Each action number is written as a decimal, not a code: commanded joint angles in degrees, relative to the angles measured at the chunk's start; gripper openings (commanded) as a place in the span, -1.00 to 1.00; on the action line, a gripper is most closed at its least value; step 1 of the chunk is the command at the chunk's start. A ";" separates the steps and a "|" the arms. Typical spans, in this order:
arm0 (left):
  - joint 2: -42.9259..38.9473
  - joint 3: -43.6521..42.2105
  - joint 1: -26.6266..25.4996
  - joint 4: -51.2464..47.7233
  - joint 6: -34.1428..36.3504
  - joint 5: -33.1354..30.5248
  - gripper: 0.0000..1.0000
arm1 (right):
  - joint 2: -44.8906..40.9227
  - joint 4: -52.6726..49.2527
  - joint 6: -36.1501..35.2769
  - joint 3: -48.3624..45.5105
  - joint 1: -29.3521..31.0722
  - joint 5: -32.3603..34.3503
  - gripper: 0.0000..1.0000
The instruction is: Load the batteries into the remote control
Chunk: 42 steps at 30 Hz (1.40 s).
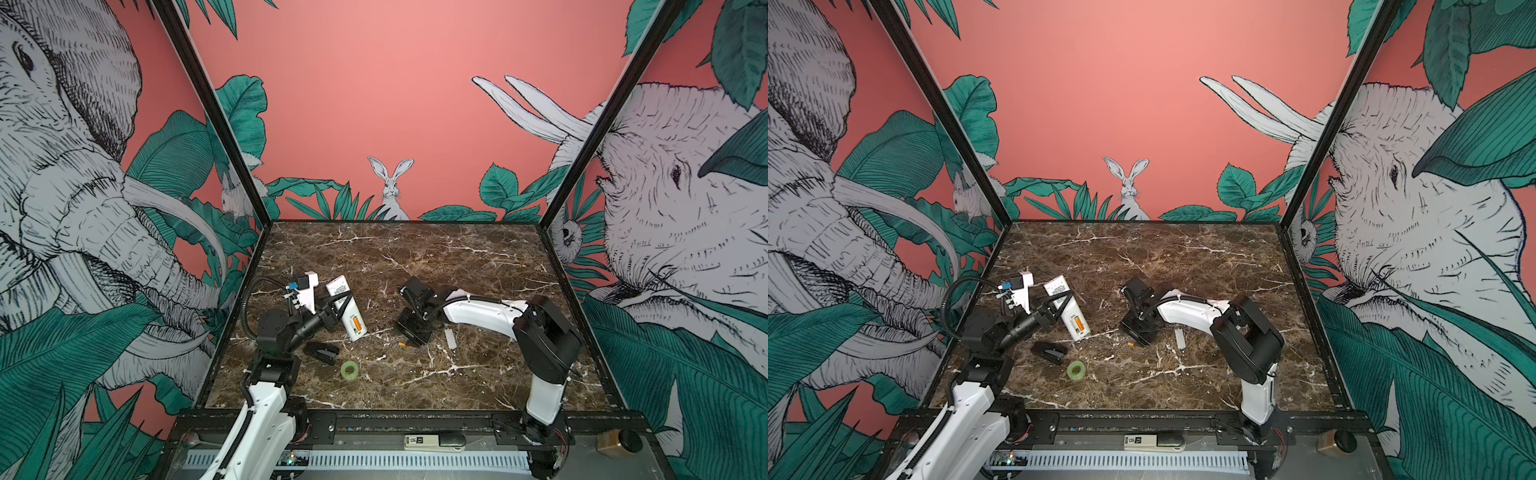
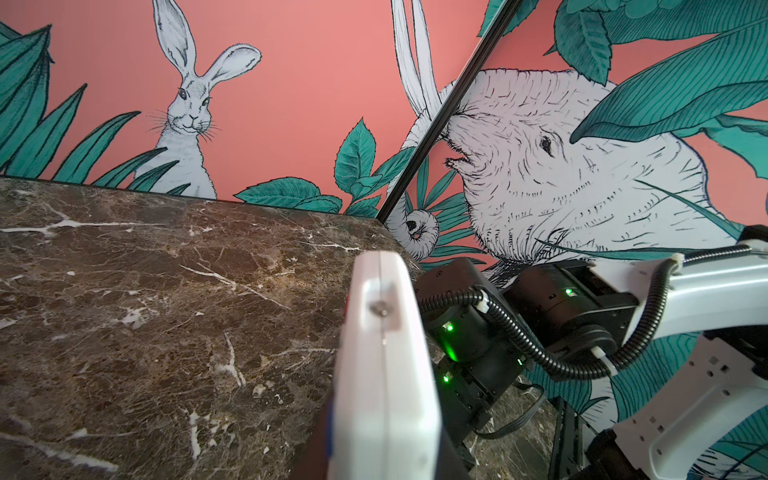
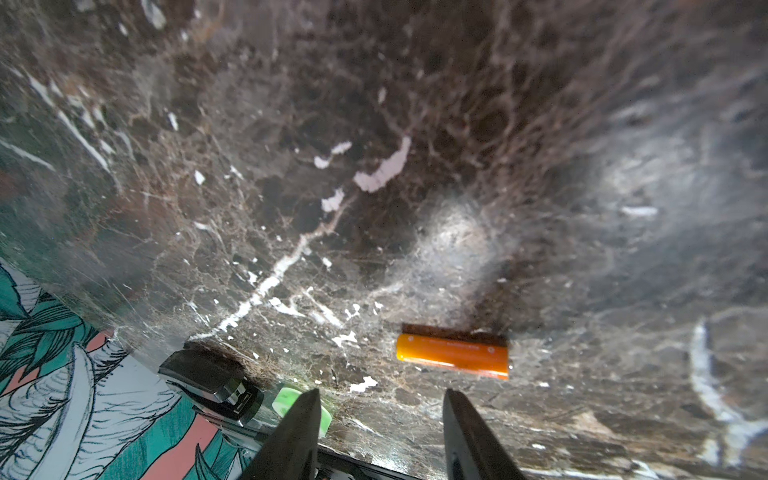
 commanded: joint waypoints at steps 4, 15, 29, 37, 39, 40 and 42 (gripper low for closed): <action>-1.13 2.43 -0.24 -0.46 1.48 -0.50 -1.00 | 1.21 0.02 7.16 -1.61 0.51 0.92 0.02; -1.74 2.61 -0.79 -1.52 2.58 -0.92 -1.00 | 2.69 0.85 7.39 -3.99 0.33 1.65 0.00; -3.07 2.69 -0.88 -3.27 4.37 -2.52 -1.00 | 3.81 -0.22 6.62 -5.27 -0.80 2.25 -0.27; -4.07 2.92 -0.92 -4.42 5.15 -3.22 -1.00 | 4.07 -0.85 5.39 -6.21 -1.33 2.16 -0.43; -4.46 2.89 -0.92 -4.76 5.26 -3.37 -1.00 | 3.92 -1.06 4.95 -6.62 -1.41 2.20 -0.46; -4.63 2.89 -0.91 -4.95 5.35 -3.60 -1.00 | 3.82 -1.48 4.37 -6.84 -1.51 2.28 -0.48; -4.84 2.95 -0.86 -5.20 5.51 -3.86 -1.00 | 3.39 -2.48 3.02 -7.09 -1.73 2.63 -0.53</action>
